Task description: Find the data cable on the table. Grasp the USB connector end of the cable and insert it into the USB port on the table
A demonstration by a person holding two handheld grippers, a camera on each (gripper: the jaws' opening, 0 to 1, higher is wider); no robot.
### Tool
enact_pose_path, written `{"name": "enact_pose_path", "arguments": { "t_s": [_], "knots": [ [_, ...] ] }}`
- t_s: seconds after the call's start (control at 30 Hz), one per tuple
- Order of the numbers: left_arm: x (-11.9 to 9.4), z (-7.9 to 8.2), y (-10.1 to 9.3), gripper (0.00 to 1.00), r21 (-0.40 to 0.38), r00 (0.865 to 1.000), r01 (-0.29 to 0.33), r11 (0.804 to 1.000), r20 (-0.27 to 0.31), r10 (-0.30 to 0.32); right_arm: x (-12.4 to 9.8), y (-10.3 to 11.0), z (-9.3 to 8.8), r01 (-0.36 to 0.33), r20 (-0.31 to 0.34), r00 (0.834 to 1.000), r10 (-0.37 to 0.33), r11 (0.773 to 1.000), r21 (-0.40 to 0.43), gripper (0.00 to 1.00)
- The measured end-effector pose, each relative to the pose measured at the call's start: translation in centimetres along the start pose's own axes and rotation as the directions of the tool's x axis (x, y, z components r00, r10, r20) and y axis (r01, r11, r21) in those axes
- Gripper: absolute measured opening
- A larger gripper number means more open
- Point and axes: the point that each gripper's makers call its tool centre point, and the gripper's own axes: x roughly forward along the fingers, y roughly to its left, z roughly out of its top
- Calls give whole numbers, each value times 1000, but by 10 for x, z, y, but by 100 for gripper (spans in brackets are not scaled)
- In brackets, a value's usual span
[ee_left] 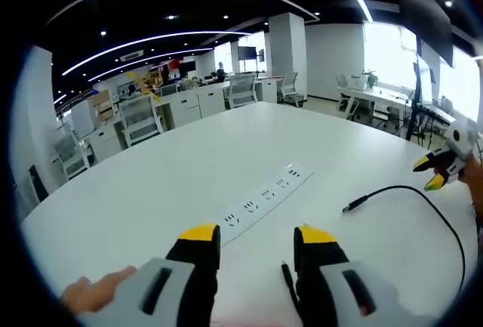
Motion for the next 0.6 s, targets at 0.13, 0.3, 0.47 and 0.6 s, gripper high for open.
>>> {"name": "enact_pose_path", "arguments": {
  "t_s": [0.13,0.3,0.47,0.6],
  "knots": [
    [-1,-1,-1,39,0,1000,0,1000,-2,0,5,-3,1,-11,4,1000,11,1000,16,35],
    [-3,-2,-3,39,0,1000,0,1000,2,0,12,-11,3,-9,-2,1000,9,1000,15,35],
    [-3,-3,-3,39,0,1000,1,1000,2,-1,19,-13,3,-18,-12,1000,18,1000,11,35],
    [-4,-4,-4,39,1,1000,0,1000,-2,0,29,-12,8,-40,16,999,40,999,8,35]
  ]
}}
